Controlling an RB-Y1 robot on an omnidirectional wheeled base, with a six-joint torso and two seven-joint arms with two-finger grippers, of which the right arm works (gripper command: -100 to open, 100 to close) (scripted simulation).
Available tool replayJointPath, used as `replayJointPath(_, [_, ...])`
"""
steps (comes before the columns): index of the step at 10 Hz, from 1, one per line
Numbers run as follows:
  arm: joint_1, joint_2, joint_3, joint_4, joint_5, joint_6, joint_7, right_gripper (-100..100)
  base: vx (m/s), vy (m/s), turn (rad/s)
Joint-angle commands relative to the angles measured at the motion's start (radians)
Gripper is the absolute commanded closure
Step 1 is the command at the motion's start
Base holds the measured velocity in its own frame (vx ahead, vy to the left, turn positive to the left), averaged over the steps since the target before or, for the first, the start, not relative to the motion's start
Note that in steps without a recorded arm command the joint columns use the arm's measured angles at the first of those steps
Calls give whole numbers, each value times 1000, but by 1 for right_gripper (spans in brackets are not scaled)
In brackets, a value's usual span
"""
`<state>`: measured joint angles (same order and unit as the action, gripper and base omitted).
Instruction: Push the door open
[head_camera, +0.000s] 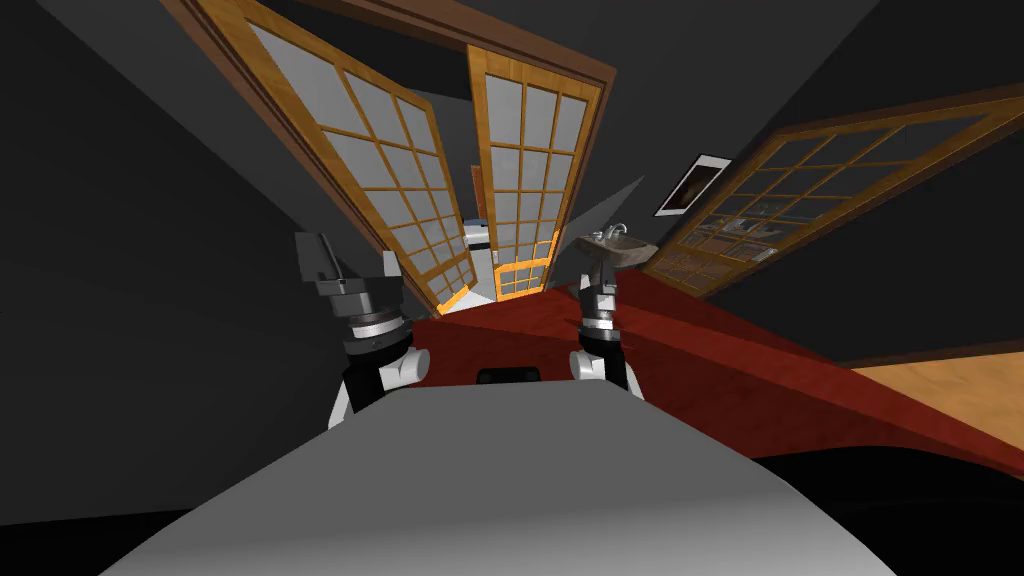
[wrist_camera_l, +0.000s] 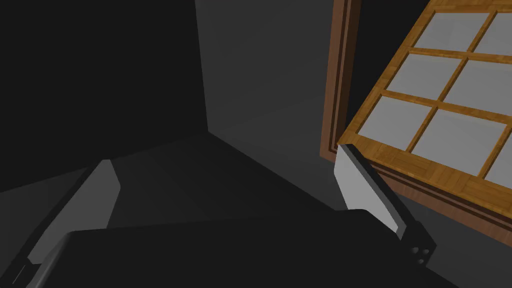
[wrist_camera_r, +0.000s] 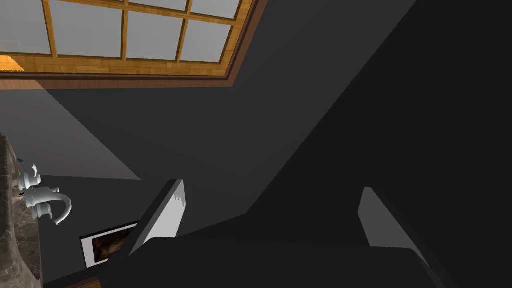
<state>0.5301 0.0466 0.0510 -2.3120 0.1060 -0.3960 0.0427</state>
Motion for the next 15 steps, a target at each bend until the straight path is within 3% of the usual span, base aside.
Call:
replayJointPath(1, [-8, -12, -6, 25, -17, -11, -17, -100, 32, -14, 201])
replayJointPath(5, [-34, -41, -24, 103, -72, -44, -72, -100, 100, -15, 223])
replayJointPath(7, [-53, -60, -39, 165, -114, -70, -114, -100, 115, -37, 288])
replayJointPath(15, [-105, -94, -76, 322, -223, -138, -223, -100, 88, -33, 196])
